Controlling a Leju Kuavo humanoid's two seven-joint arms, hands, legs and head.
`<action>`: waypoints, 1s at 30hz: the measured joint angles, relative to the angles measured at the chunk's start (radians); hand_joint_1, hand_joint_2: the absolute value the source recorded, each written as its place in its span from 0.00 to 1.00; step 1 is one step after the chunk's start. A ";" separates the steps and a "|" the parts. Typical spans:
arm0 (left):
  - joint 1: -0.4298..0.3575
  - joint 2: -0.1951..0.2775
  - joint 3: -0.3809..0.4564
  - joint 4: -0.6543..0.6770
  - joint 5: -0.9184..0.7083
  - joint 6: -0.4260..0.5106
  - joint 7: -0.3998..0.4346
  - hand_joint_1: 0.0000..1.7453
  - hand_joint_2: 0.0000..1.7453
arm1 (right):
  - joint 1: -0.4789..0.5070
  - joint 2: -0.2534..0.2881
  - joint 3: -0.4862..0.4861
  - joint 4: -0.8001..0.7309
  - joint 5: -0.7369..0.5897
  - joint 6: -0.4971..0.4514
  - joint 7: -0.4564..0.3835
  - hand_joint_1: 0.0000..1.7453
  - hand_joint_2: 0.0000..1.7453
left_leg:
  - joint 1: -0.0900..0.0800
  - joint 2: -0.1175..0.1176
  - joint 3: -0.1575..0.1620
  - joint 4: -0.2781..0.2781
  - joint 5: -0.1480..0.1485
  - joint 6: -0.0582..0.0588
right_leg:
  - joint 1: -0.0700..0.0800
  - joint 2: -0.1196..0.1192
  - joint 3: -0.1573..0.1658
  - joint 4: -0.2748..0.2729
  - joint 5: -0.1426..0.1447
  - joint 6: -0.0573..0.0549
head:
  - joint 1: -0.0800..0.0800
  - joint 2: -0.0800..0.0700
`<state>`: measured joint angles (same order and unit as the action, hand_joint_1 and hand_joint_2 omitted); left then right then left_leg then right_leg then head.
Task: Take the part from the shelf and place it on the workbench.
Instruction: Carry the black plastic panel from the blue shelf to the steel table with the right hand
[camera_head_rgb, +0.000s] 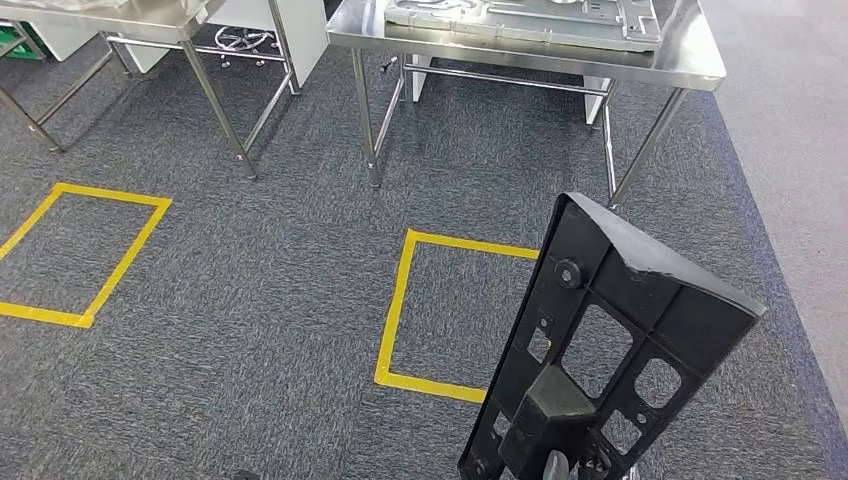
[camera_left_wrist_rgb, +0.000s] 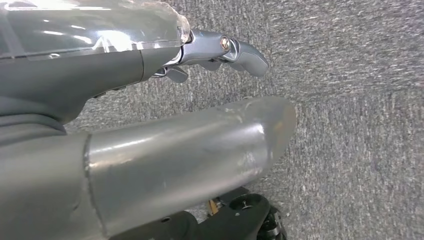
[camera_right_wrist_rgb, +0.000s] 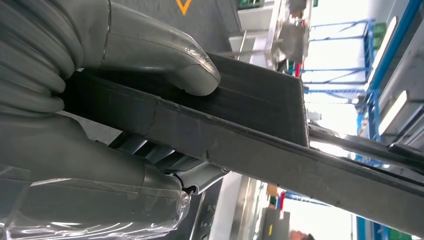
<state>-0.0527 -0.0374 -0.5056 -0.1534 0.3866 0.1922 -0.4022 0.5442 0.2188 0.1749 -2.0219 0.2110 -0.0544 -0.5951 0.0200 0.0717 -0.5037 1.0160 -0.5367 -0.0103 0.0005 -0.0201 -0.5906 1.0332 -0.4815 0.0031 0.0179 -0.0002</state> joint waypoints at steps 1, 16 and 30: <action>0.000 0.000 0.000 0.000 0.000 -0.001 0.000 0.00 0.00 | 0.001 0.000 0.000 0.000 0.001 -0.001 0.000 1.00 1.00 | 0.001 -0.003 0.005 0.000 -0.002 -0.005 | -0.002 0.003 0.005 -0.006 0.001 -0.006 | 0.000 0.000; 0.011 0.006 -0.002 0.001 0.003 -0.002 0.002 0.00 0.00 | -0.002 0.006 0.006 0.000 0.008 -0.008 0.004 1.00 1.00 | -0.005 -0.075 -0.069 0.024 0.050 0.016 | -0.001 0.052 0.086 -0.018 -0.062 -0.003 | -0.015 0.000; 0.011 0.002 -0.004 0.000 0.003 -0.003 0.002 0.00 0.00 | -0.001 0.005 0.006 0.001 0.009 -0.011 0.005 1.00 1.00 | 0.000 -0.063 0.021 -0.007 -0.018 0.004 | -0.004 0.015 -0.015 0.011 0.012 0.006 | -0.006 0.000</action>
<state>-0.0417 -0.0355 -0.5097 -0.1530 0.3897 0.1892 -0.3999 0.5436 0.2239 0.1806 -2.0212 0.2203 -0.0651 -0.5905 0.0204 0.0089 -0.4823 1.0088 -0.5545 -0.0064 -0.0033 -0.0046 -0.6056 1.0440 -0.4699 0.0087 0.0124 -0.0001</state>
